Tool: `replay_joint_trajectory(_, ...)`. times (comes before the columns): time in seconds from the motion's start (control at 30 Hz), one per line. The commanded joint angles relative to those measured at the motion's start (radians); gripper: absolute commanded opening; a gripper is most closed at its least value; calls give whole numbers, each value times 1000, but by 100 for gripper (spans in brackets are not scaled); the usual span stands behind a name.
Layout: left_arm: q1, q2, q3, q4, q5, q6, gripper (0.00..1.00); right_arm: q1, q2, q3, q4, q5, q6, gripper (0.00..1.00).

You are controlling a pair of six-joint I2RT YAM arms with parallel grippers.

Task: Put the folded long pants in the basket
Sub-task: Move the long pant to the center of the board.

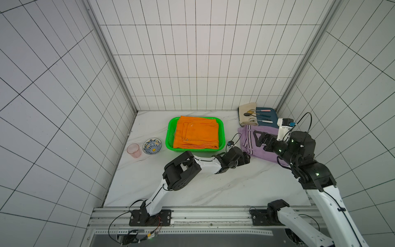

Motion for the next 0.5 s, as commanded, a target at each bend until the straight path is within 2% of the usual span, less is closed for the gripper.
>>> replay_joint_trajectory(0.0, 0, 127, 92, -267, -37, 11, 89, -12, 6, 7, -6, -35, 6, 97)
replay_joint_trajectory(0.17, 4, 246, 270, -367, -57, 24, 89, -16, 5, 16, -9, -55, 7, 96)
replay_joint_trajectory(0.3, 12, 324, 357, -401, -68, 12, 88, -18, 2, 14, -9, -63, 8, 96)
replay_joint_trajectory(0.47, 22, 415, 473, -439, -51, 15, 80, -19, 11, 21, -9, -91, 11, 96)
